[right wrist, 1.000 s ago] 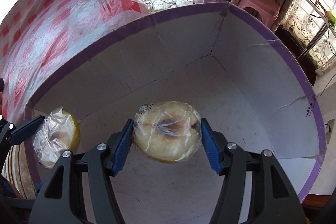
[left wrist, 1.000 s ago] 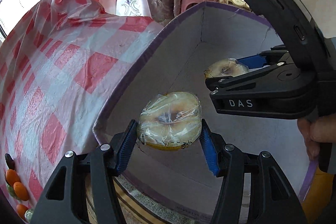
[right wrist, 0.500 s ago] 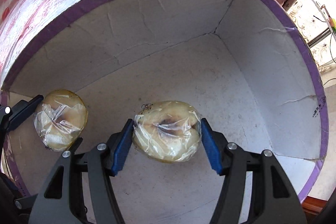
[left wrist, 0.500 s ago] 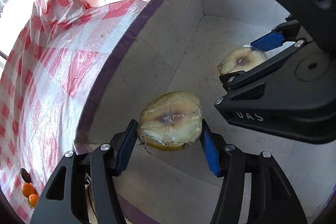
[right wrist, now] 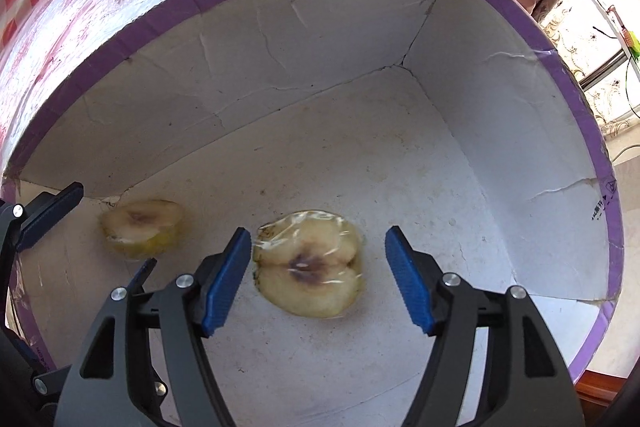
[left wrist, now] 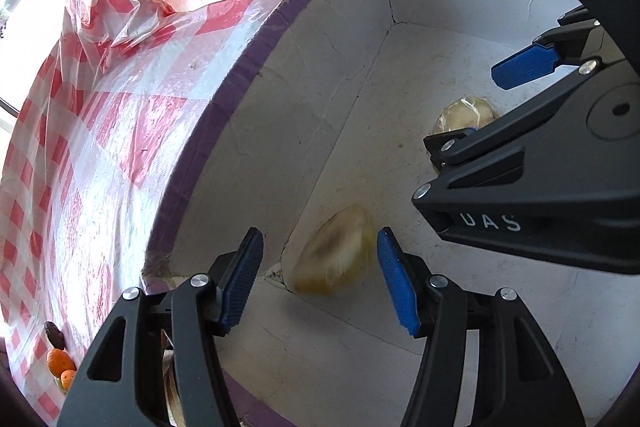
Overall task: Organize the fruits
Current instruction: 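Open both tools to drop the pear halves into the box, then move both open tools back over the fruits on the table, then grasp the dark round fruit with the left tool while the right tool grasps the green wrapped fruit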
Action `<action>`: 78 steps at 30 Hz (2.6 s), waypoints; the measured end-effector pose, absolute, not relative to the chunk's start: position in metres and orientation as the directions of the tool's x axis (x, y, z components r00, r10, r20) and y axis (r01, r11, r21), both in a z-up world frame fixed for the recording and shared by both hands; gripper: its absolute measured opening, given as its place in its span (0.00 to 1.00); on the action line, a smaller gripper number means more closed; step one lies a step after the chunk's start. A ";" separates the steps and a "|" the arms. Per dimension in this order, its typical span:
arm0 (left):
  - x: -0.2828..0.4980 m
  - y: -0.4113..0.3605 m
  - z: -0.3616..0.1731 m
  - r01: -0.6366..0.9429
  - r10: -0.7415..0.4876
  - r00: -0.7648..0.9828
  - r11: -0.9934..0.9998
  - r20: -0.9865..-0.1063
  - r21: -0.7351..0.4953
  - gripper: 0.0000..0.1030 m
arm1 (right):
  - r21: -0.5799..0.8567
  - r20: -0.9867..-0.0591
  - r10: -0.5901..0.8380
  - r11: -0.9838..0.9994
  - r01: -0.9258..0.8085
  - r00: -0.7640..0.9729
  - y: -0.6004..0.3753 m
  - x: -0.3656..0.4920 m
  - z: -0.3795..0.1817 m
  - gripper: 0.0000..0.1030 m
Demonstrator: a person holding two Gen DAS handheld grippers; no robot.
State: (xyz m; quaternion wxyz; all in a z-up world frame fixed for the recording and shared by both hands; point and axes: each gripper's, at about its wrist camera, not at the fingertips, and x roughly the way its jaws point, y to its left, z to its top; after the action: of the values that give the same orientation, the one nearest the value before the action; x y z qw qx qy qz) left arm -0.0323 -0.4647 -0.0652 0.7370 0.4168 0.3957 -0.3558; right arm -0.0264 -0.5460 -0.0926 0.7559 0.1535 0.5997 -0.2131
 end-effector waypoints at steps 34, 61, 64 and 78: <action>-0.012 -0.320 0.046 0.706 -0.475 0.554 0.703 -0.684 0.084 0.86 | 0.007 -0.646 -0.352 0.885 0.466 0.677 -0.490 -0.073 0.042 0.98; 0.006 -0.085 0.019 0.428 -0.334 0.539 0.899 -0.773 -0.089 0.59 | 0.131 -0.711 0.094 0.991 0.000 0.697 -0.290 -0.018 0.025 0.98; 0.010 -0.084 0.015 0.428 -0.324 0.531 0.900 -0.783 -0.083 0.57 | 0.126 -0.710 0.109 0.992 -0.026 0.696 -0.280 -0.012 0.025 0.98; 0.020 -0.078 0.005 0.382 -0.291 0.524 0.920 -0.800 -0.084 0.34 | 0.099 -0.716 0.162 0.986 -0.131 0.679 -0.233 0.017 0.022 0.98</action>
State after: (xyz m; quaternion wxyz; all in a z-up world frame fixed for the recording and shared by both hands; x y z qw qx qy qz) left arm 0.0202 -0.0775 0.0050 0.8716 0.0509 0.4479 -0.1928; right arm 0.0168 -0.2328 0.0224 0.9160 0.0197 0.3927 0.0800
